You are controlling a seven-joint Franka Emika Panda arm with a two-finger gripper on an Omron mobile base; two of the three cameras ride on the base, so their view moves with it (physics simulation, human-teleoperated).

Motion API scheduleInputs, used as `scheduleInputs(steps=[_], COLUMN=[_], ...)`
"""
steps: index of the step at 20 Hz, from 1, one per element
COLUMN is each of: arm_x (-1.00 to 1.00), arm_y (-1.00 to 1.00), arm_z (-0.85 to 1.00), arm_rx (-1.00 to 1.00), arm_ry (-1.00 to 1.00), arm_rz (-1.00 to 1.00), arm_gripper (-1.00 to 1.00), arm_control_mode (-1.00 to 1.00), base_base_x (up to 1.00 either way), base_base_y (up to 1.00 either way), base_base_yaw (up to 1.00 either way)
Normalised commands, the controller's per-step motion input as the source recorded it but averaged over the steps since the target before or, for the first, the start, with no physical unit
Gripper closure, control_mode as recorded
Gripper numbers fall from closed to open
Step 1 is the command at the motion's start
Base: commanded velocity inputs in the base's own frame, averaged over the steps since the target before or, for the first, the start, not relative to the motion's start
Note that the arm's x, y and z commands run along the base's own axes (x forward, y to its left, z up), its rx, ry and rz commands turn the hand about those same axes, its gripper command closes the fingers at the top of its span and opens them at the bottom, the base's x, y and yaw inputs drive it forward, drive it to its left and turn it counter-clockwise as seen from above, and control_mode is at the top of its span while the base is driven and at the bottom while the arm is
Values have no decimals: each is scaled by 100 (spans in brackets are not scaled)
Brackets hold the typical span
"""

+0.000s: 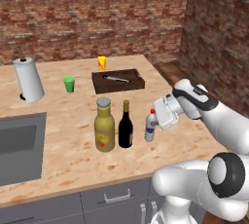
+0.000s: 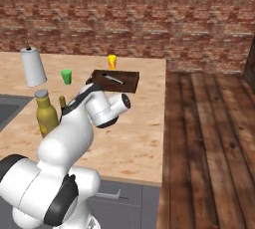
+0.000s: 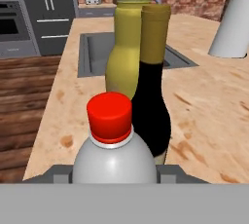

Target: Place the drinks on the dining counter in a tight cluster.

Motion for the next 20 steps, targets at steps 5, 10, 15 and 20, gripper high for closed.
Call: scheduleInputs(steps=[5,10,15,20], arm_x=[20,18,20,4], arm_y=[20,5,1,0], arm_z=[-20,-6,-6,-21], arm_rx=[0,0,0,0], arm_ry=[0,0,0,0], arm_rz=[0,0,0,0], arm_gripper=[100,100,100,100], arm_control_mode=[-100,-100,-100,-100], base_base_x=[0,0,0,0], base_base_y=[0,0,0,0], base_base_yaw=[0,0,0,0])
